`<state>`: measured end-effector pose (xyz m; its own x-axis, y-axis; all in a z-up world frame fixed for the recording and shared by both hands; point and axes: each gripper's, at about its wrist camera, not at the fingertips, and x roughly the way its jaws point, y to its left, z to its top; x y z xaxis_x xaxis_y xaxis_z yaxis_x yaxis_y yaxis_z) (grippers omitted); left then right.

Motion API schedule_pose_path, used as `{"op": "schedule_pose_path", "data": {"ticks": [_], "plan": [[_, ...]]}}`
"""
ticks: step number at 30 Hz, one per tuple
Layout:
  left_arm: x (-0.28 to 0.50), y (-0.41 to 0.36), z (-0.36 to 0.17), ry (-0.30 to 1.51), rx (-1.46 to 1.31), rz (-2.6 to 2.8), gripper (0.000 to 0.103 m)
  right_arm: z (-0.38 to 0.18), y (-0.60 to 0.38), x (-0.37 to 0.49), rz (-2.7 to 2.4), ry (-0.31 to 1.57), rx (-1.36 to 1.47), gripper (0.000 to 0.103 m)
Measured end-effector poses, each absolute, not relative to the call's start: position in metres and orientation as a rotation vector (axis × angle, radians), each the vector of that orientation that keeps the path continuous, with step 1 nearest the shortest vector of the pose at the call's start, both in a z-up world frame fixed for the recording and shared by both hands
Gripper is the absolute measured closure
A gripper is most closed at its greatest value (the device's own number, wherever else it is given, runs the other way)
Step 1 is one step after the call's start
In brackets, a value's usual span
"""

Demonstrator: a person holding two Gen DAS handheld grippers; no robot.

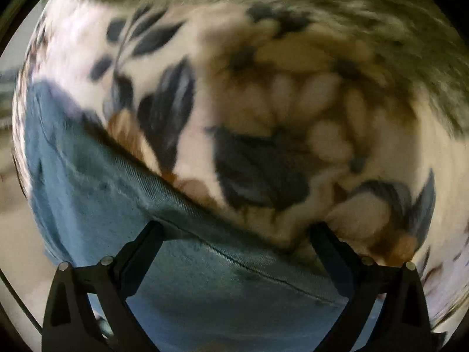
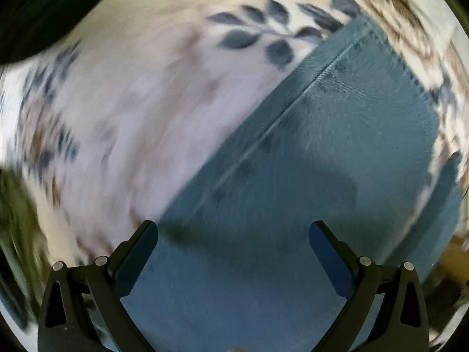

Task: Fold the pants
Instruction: 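Lower both tools onto the jeans leg hems and close both grippers, then lift the hems with both grippers and fold them over toward the waistband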

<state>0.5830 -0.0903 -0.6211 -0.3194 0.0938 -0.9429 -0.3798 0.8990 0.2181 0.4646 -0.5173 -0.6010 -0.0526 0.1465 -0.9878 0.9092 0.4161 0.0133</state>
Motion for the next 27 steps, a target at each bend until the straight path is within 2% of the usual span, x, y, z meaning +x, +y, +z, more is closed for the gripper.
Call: {"op": "schedule_pose_path", "data": {"ticks": [2, 3, 4, 5, 6, 7, 8, 10, 12, 13, 15, 16, 23, 24, 27], "plan": [[0.579, -0.089, -0.612, 1.812, -0.238, 0.482, 0.002, -0.613, -0.525, 0.463, -0.851, 1.506, 1.04, 0.0], [0.576, -0.089, -0.605, 1.788, -0.248, 0.471, 0.011, -0.617, -0.527, 0.463, -0.858, 1.511, 1.061, 0.0], [0.572, -0.088, -0.599, 1.767, -0.254, 0.469, 0.027, -0.619, -0.527, 0.464, -0.863, 1.514, 1.071, 0.001], [0.569, -0.087, -0.59, 1.743, -0.255, 0.468, 0.038, -0.62, -0.525, 0.465, -0.869, 1.522, 1.071, 0.003], [0.565, -0.086, -0.578, 1.716, -0.257, 0.472, 0.062, -0.62, -0.524, 0.467, -0.871, 1.53, 1.067, 0.008], [0.563, -0.085, -0.57, 1.7, -0.259, 0.476, 0.093, -0.62, -0.523, 0.468, -0.871, 1.535, 1.066, 0.01], [0.561, -0.084, -0.56, 1.681, -0.278, 0.468, 0.099, -0.62, -0.522, 0.468, -0.87, 1.537, 1.068, 0.017], [0.554, -0.082, -0.541, 1.65, -0.318, 0.444, 0.1, -0.618, -0.521, 0.47, -0.858, 1.525, 1.08, 0.028], [0.547, -0.08, -0.526, 1.625, -0.324, 0.419, 0.1, -0.611, -0.517, 0.474, -0.832, 1.506, 1.074, 0.05], [0.542, -0.082, -0.516, 1.613, -0.32, 0.408, 0.101, -0.608, -0.514, 0.475, -0.815, 1.498, 1.066, 0.056], [0.53, -0.084, -0.496, 1.582, -0.31, 0.385, 0.101, -0.602, -0.51, 0.474, -0.771, 1.482, 1.073, 0.089], [0.524, -0.086, -0.483, 1.558, -0.3, 0.371, 0.101, -0.596, -0.507, 0.473, -0.75, 1.471, 1.078, 0.094], [0.456, -0.085, -0.4, 1.42, -0.292, 0.314, 0.101, -0.538, -0.481, 0.447, -0.649, 1.38, 1.022, 0.095], [0.439, -0.081, -0.396, 1.408, -0.295, 0.312, 0.101, -0.53, -0.479, 0.439, -0.628, 1.367, 1.013, 0.095], [0.41, -0.058, -0.428, 1.388, -0.337, 0.32, 0.101, -0.512, -0.485, 0.399, -0.58, 1.35, 0.993, 0.095]]}}
